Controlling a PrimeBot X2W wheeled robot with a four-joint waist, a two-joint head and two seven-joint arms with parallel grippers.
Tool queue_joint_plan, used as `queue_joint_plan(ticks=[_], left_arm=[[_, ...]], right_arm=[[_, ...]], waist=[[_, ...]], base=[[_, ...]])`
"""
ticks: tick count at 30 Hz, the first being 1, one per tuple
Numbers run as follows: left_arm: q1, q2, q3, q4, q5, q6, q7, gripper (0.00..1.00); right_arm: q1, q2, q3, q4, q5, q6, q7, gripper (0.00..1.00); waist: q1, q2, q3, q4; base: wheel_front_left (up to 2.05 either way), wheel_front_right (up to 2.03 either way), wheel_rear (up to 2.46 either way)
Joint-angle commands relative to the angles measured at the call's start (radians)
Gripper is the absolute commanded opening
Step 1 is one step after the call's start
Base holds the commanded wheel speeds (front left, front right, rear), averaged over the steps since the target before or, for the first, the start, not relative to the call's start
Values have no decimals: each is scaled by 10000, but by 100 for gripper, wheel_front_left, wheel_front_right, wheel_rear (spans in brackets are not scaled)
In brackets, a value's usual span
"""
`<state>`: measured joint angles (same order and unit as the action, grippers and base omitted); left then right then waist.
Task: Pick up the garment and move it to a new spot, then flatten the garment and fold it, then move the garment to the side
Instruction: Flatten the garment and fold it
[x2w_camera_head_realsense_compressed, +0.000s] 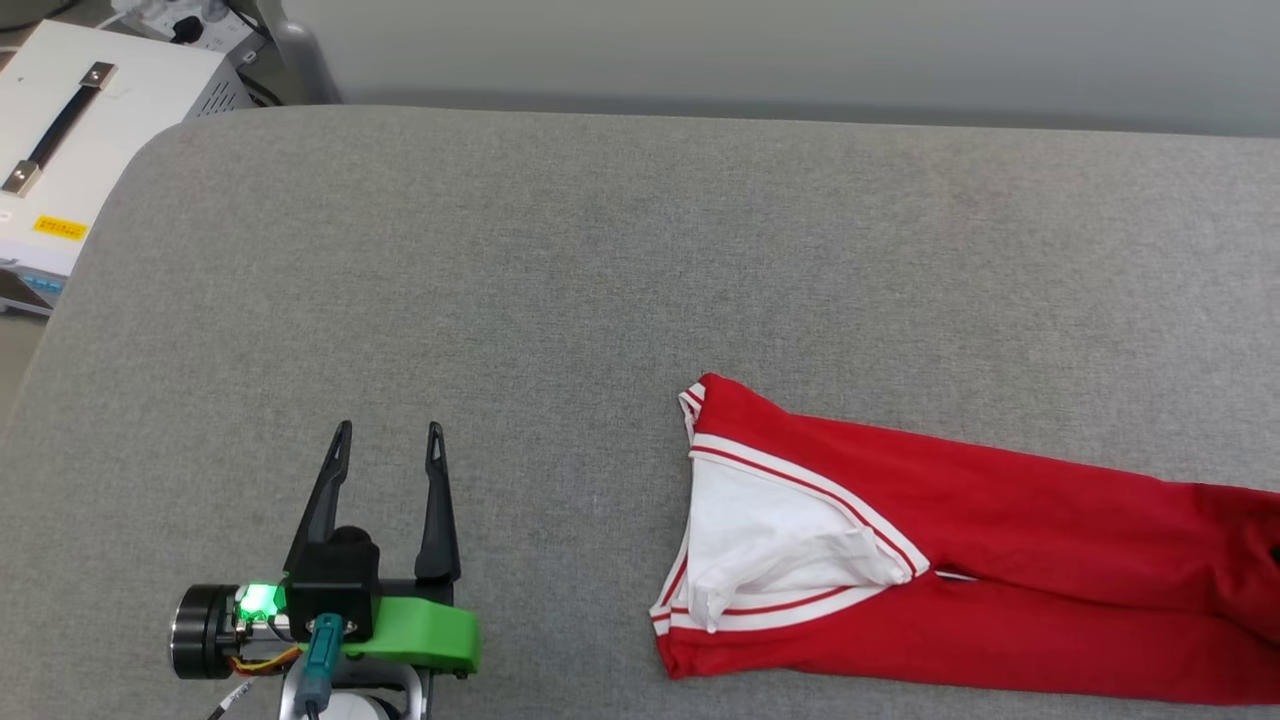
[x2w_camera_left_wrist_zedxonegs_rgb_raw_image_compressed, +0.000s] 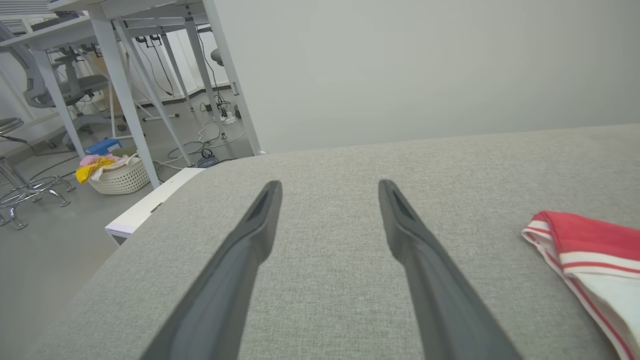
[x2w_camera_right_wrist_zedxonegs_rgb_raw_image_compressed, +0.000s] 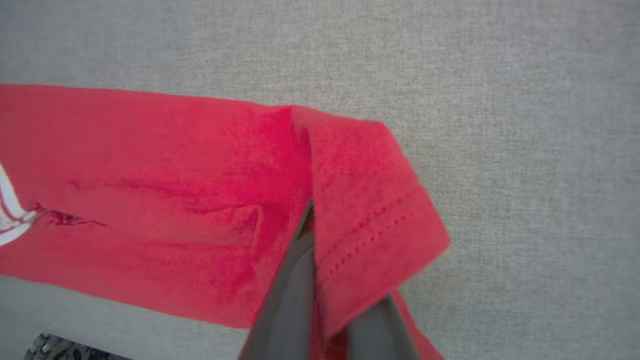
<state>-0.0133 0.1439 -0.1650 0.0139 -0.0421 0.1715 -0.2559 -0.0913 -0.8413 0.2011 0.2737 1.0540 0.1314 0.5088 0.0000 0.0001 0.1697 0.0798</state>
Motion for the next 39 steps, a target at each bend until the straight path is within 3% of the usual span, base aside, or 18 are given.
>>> queue_joint_plan(ticks=[1,8,16,27,39], left_arm=[[185,-67,32,27,88,-48,-59,100],[206,-162,-119,62,226,-224,-59,100],[1,-254,-285,89,297,-307,-59,100],[-371,-362,-441,133,341,-302,-59,100],[-691,-470,-628,229,346,-259,-59,100]], right_arm=[[148,33,-90,-391,299,-7,134,0],[281,566,-81,-2711,1013,-7,1026,0],[-757,1607,828,-3490,309,-7,1648,0],[-2871,2850,2941,-2621,-975,-7,1878,0],[-4241,3712,4987,-418,-1613,-7,1513,0]], waist=[[0,-1,-112,-38],[0,-1,-196,170],[0,-1,1,522],[0,-1,479,784],[0,-1,805,935]], base=[[0,0,0],[0,0,0],[0,0,0],[0,0,0],[0,0,0]])
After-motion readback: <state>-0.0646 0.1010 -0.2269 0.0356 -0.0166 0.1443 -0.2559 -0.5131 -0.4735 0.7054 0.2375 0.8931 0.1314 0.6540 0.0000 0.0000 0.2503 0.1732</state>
